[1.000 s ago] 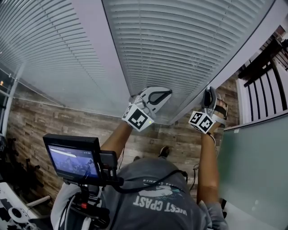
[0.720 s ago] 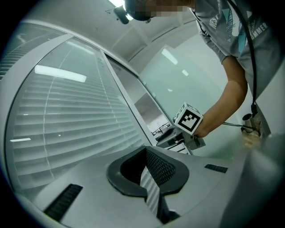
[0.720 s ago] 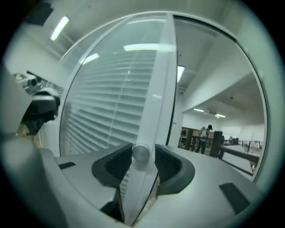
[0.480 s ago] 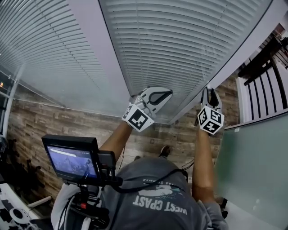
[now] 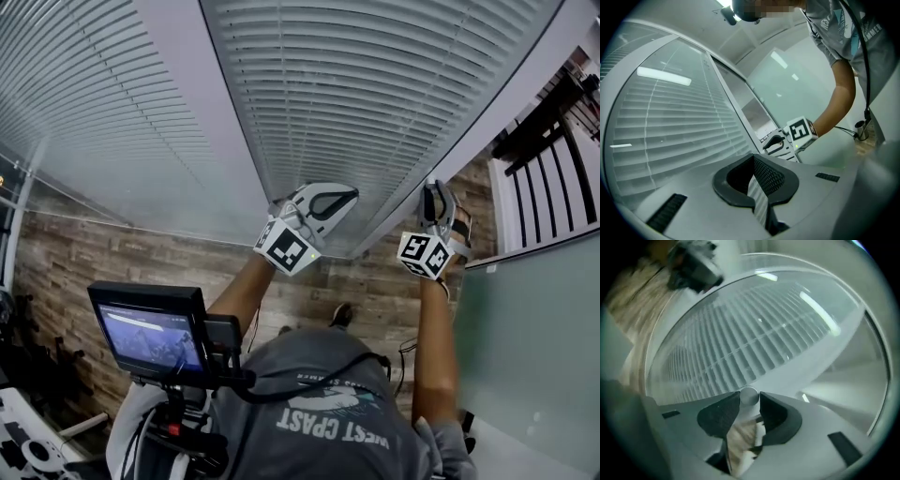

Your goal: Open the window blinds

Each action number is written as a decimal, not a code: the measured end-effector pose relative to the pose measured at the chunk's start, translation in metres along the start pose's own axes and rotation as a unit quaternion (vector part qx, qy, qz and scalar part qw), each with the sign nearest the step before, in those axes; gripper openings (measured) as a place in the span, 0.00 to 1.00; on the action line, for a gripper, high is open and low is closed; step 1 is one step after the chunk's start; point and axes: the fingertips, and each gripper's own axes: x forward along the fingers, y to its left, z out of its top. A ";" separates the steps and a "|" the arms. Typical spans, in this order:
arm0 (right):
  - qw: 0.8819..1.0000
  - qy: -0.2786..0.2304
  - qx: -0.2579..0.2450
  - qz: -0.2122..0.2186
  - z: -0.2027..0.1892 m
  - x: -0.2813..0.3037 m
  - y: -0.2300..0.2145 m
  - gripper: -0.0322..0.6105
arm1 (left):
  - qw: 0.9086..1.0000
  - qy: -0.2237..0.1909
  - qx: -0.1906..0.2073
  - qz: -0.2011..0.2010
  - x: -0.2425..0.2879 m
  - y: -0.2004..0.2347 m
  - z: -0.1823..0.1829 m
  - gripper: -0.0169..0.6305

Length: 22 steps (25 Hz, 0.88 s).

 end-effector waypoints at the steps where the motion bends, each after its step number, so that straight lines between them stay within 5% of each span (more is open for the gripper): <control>1: 0.994 -0.009 0.104 0.015 -0.002 -0.002 -0.002 0.24 | 1.000 0.000 0.000 -0.001 0.000 -0.001 0.000 0.03; 3: 0.952 -0.025 0.303 0.030 -0.008 -0.007 -0.007 0.26 | 1.000 -0.002 0.002 -0.002 0.001 -0.001 0.001 0.03; 4: 0.930 -0.030 0.365 0.031 -0.011 -0.007 -0.007 0.26 | 1.000 -0.002 0.003 -0.001 0.000 -0.001 0.001 0.03; 6: 0.905 -0.040 0.422 0.032 -0.011 -0.006 -0.006 0.26 | 1.000 0.000 0.002 0.003 -0.001 0.002 0.000 0.03; 11: 0.872 -0.039 0.486 0.027 -0.016 0.003 -0.007 0.25 | 1.000 0.005 0.000 0.007 -0.004 0.004 -0.005 0.03; 12: 0.876 -0.035 0.480 0.022 -0.016 0.003 -0.007 0.24 | 1.000 0.006 0.001 0.007 -0.004 0.003 -0.005 0.03; 13: 0.892 -0.027 0.450 0.014 -0.016 0.003 -0.007 0.24 | 1.000 0.006 0.001 0.008 -0.004 0.003 -0.005 0.03; 14: 0.921 -0.015 0.389 0.005 -0.016 0.003 -0.007 0.24 | 1.000 0.006 0.000 0.008 -0.004 0.003 -0.005 0.03; 16: 0.985 0.020 0.172 -0.018 -0.015 0.002 -0.006 0.23 | 1.000 0.006 -0.001 0.008 -0.004 0.004 -0.006 0.03; 17: 0.998 0.036 0.047 -0.031 -0.015 0.002 -0.004 0.23 | 1.000 0.006 -0.002 0.008 -0.005 0.004 -0.006 0.03; 19: 0.991 0.052 -0.113 -0.043 -0.015 0.003 0.000 0.23 | 1.000 0.005 -0.003 0.008 -0.005 0.004 -0.006 0.03; 20: 0.989 0.050 -0.130 -0.039 -0.015 0.004 0.001 0.23 | 1.000 0.004 -0.003 0.007 -0.004 0.003 -0.005 0.03; 22: 0.998 0.031 -0.057 -0.014 -0.010 0.000 -0.001 0.24 | 1.000 0.002 -0.002 0.004 -0.002 0.001 -0.002 0.03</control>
